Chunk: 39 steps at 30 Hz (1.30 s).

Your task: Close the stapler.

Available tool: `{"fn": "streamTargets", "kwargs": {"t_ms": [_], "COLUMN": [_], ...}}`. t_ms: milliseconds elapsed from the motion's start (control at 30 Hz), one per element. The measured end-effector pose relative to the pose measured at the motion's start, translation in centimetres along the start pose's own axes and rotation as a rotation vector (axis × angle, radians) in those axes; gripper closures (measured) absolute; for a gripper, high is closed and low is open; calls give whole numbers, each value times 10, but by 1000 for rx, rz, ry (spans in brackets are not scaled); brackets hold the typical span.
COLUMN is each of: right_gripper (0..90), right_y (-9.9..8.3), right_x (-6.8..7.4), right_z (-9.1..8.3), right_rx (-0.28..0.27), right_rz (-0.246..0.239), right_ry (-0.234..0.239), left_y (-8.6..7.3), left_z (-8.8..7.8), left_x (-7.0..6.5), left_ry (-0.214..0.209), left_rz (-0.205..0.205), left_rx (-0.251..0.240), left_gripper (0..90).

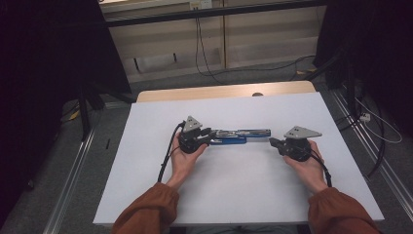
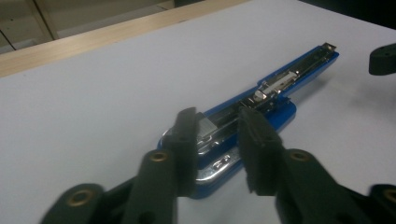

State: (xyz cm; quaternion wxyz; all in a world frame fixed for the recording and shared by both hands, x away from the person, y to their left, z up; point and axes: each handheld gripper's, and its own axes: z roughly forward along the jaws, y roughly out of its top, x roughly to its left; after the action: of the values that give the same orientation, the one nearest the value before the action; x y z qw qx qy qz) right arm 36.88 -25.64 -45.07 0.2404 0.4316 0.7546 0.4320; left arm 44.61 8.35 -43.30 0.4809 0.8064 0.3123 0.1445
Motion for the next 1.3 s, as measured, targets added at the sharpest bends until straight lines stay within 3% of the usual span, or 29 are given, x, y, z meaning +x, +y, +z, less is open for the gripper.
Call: {"fn": "streamTargets", "kwargs": {"t_ms": [133, 333, 467, 567, 800, 867, 1033, 1300], "right_gripper": [900, 900, 900, 900, 900, 900, 900, 900], "right_y": [0, 1, 1, 1, 3, 2, 1, 2], "right_x": [1, 4, 3, 1, 0, 0, 0, -1], "right_z": [2, 5, 7, 9, 15, 16, 18, 23], "right_rx": [9, 16, 27, 21, 55, 83, 93, 119], "right_rz": [5, -2, 2, 35, 21, 16, 19, 12], "right_ry": [5, 11, 8, 14, -4, -30, -18, -19], "left_y": [5, 7, 6, 5, 2, 1, -3, -4], "left_z": [5, 20, 22, 22, 24, 24, 27, 27], "left_x": [-1, -9, -6, -4, -2, -2, -2, 1], "left_ry": [-27, -42, -43, -38, -28, -28, -21, -24], "left_rz": [10, 63, 43, 44, 47, 49, 63, 56], "left_rx": [14, 85, 89, 103, 115, 123, 147, 144], "left_gripper": [898, 900, 900, 900, 900, 900, 900, 900]}}
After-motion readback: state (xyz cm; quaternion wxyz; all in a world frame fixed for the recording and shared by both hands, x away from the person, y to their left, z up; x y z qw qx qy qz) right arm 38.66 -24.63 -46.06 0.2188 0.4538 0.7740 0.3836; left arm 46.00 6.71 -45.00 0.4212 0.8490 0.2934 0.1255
